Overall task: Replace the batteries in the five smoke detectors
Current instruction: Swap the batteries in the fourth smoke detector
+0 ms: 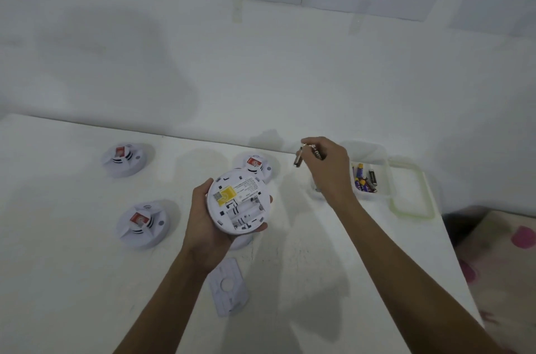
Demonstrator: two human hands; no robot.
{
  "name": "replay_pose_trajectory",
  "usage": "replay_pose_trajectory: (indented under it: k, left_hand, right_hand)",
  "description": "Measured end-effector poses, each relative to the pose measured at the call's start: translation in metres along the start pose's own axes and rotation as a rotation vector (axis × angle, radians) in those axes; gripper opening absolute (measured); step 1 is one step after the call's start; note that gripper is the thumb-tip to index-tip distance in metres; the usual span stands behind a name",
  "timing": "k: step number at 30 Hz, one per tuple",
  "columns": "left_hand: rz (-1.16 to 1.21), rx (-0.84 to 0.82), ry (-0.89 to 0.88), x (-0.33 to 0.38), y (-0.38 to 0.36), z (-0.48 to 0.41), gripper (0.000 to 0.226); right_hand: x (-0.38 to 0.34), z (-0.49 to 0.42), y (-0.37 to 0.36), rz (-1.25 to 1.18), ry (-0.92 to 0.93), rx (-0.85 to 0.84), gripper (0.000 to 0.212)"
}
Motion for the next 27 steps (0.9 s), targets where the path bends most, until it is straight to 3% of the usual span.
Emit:
replay_pose_trajectory:
  k: [5, 10, 16, 24, 27]
  left_hand:
    - [0.041, -0.055, 0.028, 0.021, 0.010, 0.013, 0.056]
    - [0.018, -0.060, -0.011, 0.046, 0.026, 0.029, 0.057]
    - [-0.036, -0.066, 0.002, 0.074, 0.045, 0.047, 0.056]
    - [-0.068, -0.053, 0.023, 0.102, 0.063, 0.063, 0.057]
    - [-0.095, -0.055, 0.028, 0.108, 0.067, 0.064, 0.061]
  right_hand:
    - [-0.053, 0.056, -0.022, -0.252, -0.013, -0.074, 0.016]
    - [-0.097, 0.104, -0.048, -0.335, 0.083, -0.189, 0.011]
    - [-0.116, 0.138, -0.085, -0.172, 0.161, -0.327, 0.012]
    - [-0.144, 0.154, -0.114, 0.092, 0.477, -0.300, 0.015]
    - [-0.147, 0.156, -0.122, 0.153, 0.448, -0.320, 0.018]
Point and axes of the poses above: each hand's wrist, its own z-axis away from the middle knuckle, its own y-axis out of the back of the hand, x = y × z, the point moved 4 cm from there along -z, towards the middle knuckle, and after that the axes turned 3 degrees about z, right-handed, at the moved point
